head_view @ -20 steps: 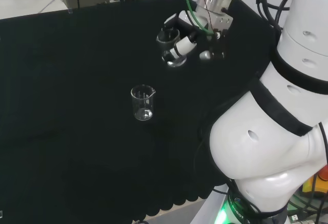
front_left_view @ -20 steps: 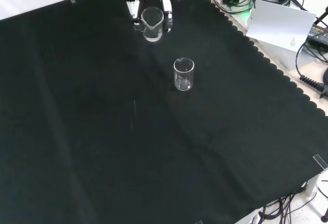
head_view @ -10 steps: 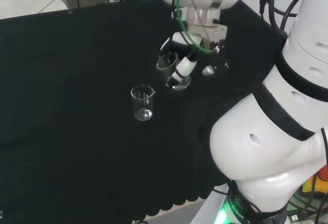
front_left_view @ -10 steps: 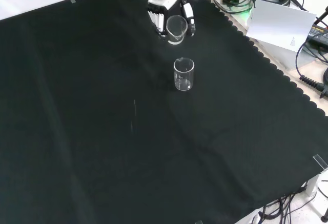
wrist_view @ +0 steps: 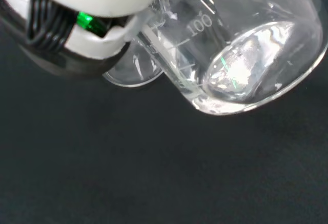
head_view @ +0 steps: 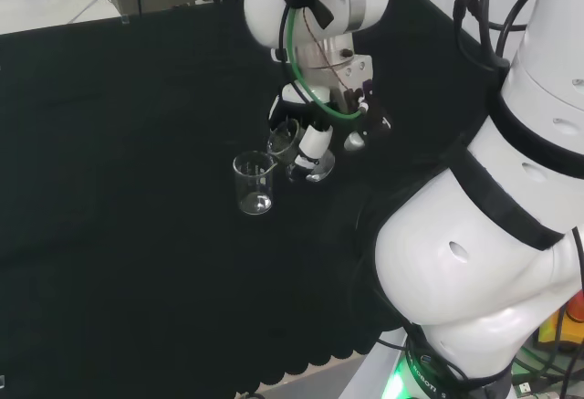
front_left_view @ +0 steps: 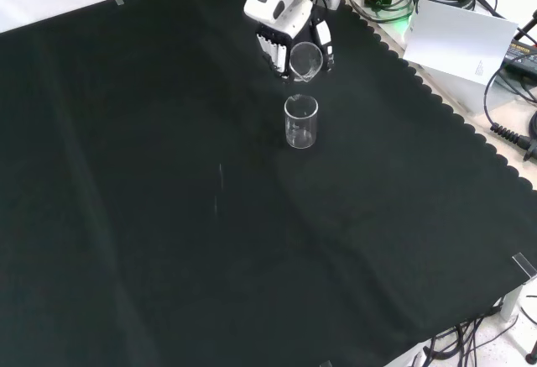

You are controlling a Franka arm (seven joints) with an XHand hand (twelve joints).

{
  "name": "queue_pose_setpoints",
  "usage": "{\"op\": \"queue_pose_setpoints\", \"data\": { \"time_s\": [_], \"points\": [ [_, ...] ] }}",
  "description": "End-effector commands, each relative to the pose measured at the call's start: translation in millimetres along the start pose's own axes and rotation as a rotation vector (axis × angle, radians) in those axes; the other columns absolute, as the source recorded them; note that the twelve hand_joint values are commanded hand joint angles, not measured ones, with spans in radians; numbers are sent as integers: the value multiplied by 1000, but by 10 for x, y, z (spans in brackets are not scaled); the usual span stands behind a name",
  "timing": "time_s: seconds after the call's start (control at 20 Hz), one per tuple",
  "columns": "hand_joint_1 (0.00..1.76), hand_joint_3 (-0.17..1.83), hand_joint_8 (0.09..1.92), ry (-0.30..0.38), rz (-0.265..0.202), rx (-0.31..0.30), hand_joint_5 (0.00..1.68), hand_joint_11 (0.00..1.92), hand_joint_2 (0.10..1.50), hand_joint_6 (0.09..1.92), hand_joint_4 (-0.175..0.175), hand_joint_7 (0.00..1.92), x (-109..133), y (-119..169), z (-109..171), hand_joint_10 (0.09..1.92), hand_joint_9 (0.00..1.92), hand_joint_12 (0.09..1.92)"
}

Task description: Pour the water from the handheld beaker into the one on the table.

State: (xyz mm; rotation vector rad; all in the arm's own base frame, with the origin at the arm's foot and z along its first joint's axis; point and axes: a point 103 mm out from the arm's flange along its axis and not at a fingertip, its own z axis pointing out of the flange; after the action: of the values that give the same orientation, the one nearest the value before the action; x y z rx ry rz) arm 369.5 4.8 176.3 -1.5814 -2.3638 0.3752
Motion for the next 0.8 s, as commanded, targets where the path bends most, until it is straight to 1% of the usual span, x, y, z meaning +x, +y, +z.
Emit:
{"op": "queue_pose_setpoints", "data": {
  "time_s": [0.05, 0.15, 0.25, 0.3, 0.35, 0.45, 0.6, 0.75, 0.8],
  "points": [
    [1126, 978, 746, -121, 44, 88, 1113, 1366, 586, 1122, 27, 1546, 146, 135, 17, 140, 1770, 754],
    [1127, 992, 780, -126, 57, 110, 1110, 1352, 581, 1135, 13, 1534, 180, 173, -3, 232, 1735, 779],
    [1127, 998, 798, -141, 62, 132, 1108, 1344, 581, 1144, 9, 1528, 204, 209, -35, 381, 1674, 792],
    [1127, 1002, 804, -152, 68, 141, 1107, 1342, 579, 1148, 9, 1526, 205, 226, -49, 431, 1653, 796],
    [1127, 1004, 807, -150, 73, 151, 1106, 1341, 579, 1151, 8, 1525, 196, 241, -63, 460, 1642, 798],
    [1127, 1011, 813, -162, 78, 162, 1105, 1339, 577, 1156, 6, 1524, 187, 264, -85, 498, 1627, 802],
    [1127, 1018, 820, -195, 87, 196, 1104, 1335, 574, 1162, 3, 1522, 165, 296, -104, 532, 1614, 806],
    [1127, 1019, 821, -224, 102, 226, 1104, 1334, 574, 1163, 2, 1522, 249, 335, -128, 539, 1611, 806],
    [1127, 1019, 821, -226, 101, 230, 1103, 1334, 574, 1163, 2, 1522, 225, 333, -123, 540, 1611, 807]
  ]
}}
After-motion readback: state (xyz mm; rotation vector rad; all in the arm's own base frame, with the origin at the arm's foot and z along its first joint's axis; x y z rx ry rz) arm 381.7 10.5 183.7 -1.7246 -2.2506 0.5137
